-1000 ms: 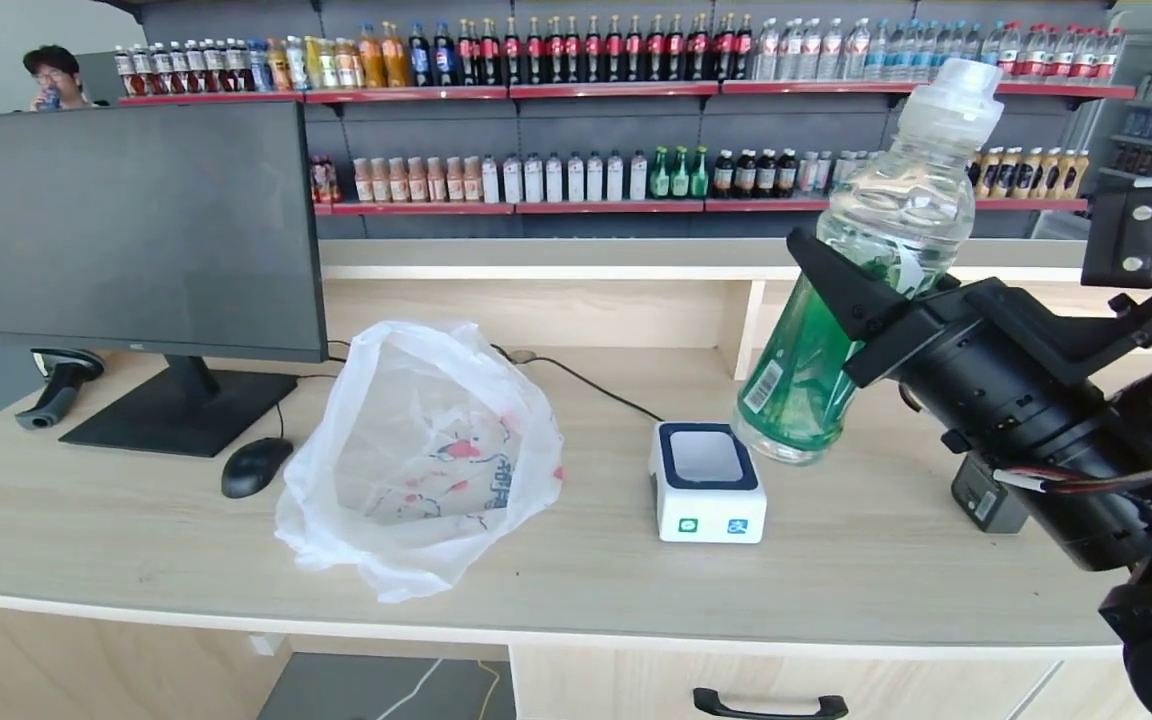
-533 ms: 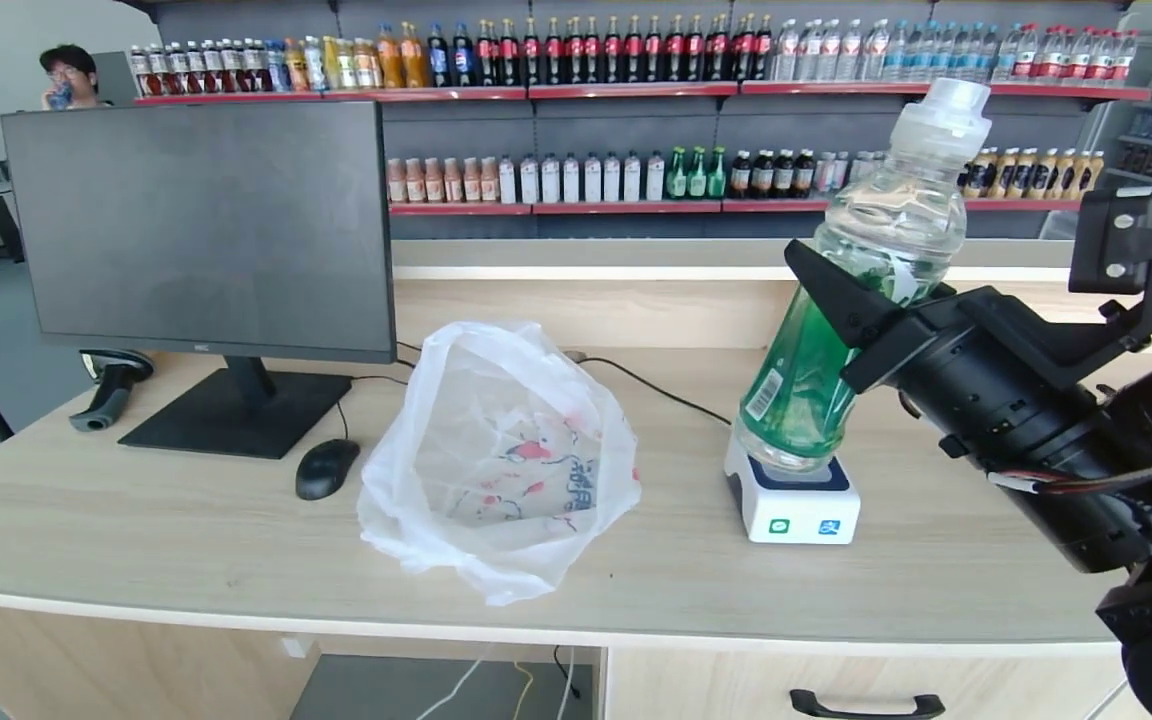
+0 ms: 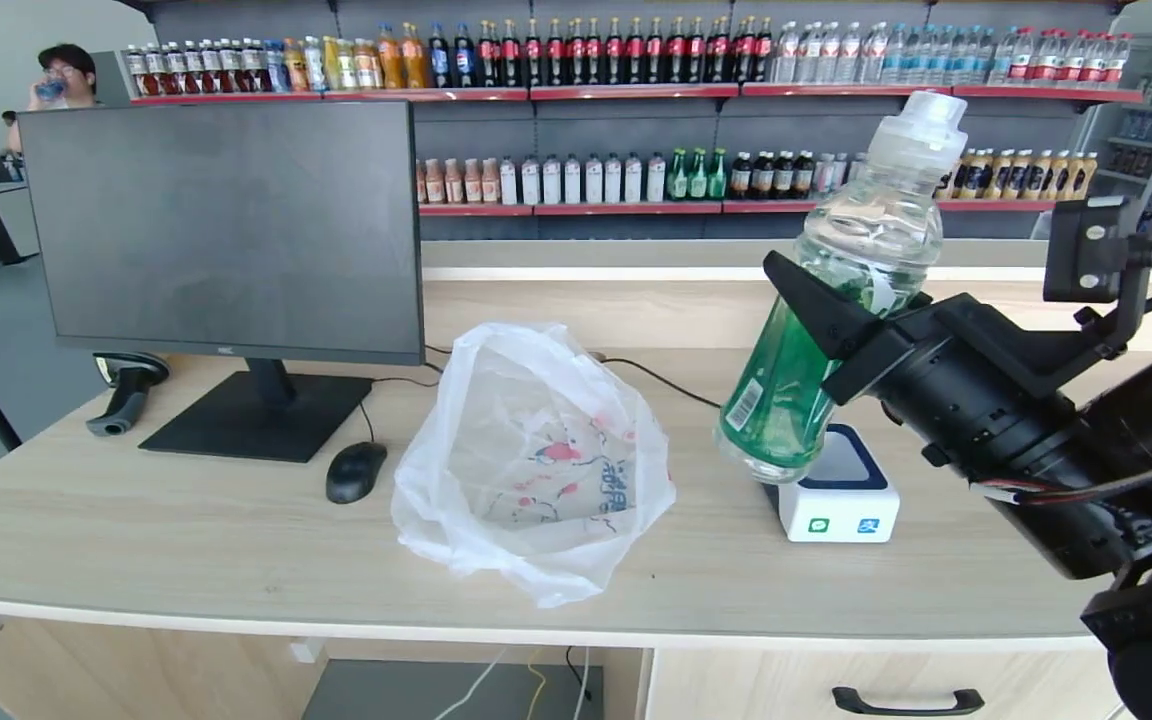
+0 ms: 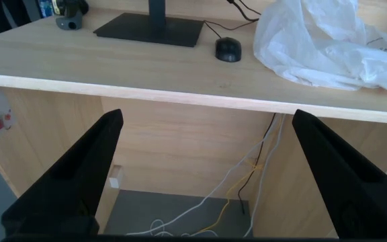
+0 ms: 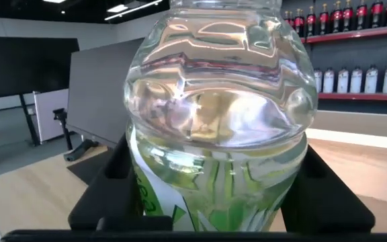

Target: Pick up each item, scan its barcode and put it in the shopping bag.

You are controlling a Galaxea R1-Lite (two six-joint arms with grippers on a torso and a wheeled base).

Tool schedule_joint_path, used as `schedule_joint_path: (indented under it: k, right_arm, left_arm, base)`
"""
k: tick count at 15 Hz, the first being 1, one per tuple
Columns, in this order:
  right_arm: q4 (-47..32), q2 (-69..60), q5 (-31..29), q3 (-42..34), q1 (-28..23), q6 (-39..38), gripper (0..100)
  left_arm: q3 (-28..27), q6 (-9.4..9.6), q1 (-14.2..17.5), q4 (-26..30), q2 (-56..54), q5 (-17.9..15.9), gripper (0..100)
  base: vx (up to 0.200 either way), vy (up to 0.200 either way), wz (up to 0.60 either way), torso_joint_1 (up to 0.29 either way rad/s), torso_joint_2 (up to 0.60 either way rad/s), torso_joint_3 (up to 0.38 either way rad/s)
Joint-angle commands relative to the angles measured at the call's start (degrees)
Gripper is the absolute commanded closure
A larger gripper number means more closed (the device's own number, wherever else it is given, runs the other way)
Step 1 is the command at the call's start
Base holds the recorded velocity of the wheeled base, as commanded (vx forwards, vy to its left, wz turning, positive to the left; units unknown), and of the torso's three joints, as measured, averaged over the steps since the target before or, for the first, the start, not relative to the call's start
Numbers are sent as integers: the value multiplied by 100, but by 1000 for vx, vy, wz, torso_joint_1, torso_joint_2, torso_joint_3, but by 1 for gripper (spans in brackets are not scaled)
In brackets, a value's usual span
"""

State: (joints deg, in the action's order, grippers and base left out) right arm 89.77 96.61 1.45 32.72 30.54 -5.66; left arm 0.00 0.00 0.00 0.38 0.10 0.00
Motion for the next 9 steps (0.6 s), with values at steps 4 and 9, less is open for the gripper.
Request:
schedule_joint_path:
  k: [4,9]
  right_arm:
    - [23,156,-22,42,-22,12,100]
    - [23,227,-13,103,-162,223,100]
  left_arm:
    - [0,0,0,-3,-1,0,0]
    - [0,0,0,-3,-1,0,0]
  base:
    - [0,0,600,-1,2,2]
    - [0,0,120,0,0,1]
